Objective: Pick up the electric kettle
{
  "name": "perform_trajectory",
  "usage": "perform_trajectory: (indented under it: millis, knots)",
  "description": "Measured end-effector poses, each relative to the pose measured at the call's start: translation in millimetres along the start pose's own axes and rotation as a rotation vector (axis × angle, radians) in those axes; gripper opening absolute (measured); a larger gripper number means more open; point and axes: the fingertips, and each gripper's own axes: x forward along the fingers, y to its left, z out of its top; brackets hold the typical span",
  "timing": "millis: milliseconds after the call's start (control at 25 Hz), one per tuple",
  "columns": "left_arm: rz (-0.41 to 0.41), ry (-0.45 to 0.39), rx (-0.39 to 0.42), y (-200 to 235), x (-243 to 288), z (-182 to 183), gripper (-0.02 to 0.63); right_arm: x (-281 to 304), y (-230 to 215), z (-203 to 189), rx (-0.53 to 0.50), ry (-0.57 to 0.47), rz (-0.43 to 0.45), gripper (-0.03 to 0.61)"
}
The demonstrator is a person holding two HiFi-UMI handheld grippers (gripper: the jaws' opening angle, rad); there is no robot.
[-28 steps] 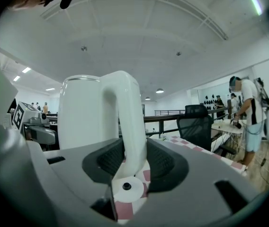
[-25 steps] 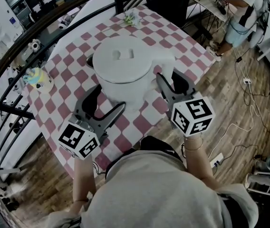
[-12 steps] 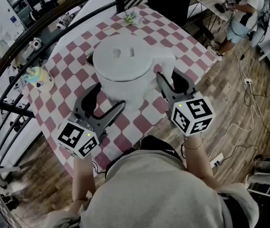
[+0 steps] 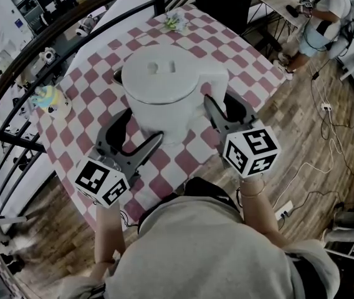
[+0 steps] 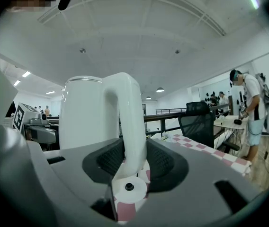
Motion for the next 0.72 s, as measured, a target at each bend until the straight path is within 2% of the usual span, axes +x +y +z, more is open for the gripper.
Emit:
perform_trajectory:
  millis: [720]
  knots:
    - [0.0, 0.004, -0.001, 1.1, 6.4, -2.6, 0.4, 2.2, -5.8, -1.0, -0.012, 0.011, -0.002, 0.149]
